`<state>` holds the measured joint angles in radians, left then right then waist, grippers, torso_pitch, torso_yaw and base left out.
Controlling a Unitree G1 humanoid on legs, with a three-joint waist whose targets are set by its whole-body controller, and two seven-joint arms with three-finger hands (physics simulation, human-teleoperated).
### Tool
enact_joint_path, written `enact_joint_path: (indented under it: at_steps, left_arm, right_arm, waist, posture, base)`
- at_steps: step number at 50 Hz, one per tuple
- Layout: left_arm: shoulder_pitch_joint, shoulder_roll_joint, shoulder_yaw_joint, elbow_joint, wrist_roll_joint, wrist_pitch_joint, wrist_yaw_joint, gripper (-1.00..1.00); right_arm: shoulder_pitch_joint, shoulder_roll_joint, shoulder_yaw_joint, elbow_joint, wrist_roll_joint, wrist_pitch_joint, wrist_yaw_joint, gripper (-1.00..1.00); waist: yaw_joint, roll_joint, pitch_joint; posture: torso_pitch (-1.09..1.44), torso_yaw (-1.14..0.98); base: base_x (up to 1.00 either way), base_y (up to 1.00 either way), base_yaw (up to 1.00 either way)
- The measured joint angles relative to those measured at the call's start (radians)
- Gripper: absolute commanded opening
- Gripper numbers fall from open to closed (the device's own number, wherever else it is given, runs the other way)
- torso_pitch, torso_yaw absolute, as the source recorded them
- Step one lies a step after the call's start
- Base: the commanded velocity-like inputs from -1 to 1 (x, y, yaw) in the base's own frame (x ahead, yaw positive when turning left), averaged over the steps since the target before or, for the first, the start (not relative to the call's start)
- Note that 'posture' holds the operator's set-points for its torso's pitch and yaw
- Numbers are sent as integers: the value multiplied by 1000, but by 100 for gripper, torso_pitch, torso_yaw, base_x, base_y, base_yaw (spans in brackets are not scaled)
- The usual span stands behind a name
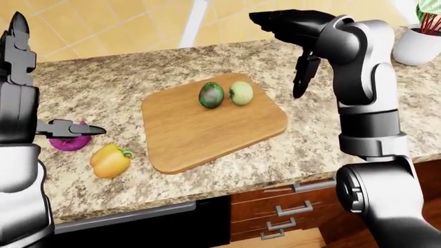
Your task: Place the avocado, onion, tomato and bell pepper on the cutting board.
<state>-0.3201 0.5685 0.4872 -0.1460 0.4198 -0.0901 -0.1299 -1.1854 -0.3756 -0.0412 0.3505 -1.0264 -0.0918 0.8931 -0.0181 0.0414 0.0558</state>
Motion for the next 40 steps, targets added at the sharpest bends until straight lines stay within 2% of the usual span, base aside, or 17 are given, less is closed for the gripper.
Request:
enact_joint_path:
  at_steps: [8, 22, 32, 40]
  left_arm:
    - [16, 1, 0, -3, 55, -44, 15, 100]
    - [54, -3, 32, -50, 78, -104, -38, 100]
    - [77, -10, 55, -102, 139, -146, -25, 100]
    - [87, -6, 71, -79, 169, -168, -5, 100]
  right_arm:
    - [9, 2, 2, 2, 0, 0, -1, 100]
    - [19, 2, 0, -8, -1, 4, -4, 100]
    - [14, -3, -3, -11, 0, 6, 5, 100]
    - [18, -6, -4, -20, 0, 6, 5, 100]
  waist:
    - [0, 2, 1]
    - [1, 1, 1]
    - [1, 0, 3]
    - [1, 3, 1]
  posture:
    - [0, 0]
    - [0, 0]
    - [0, 0]
    - [0, 0]
  base:
    - [0, 0, 0]
    - [0, 0, 0]
    - [0, 0, 0]
    - [0, 0, 0]
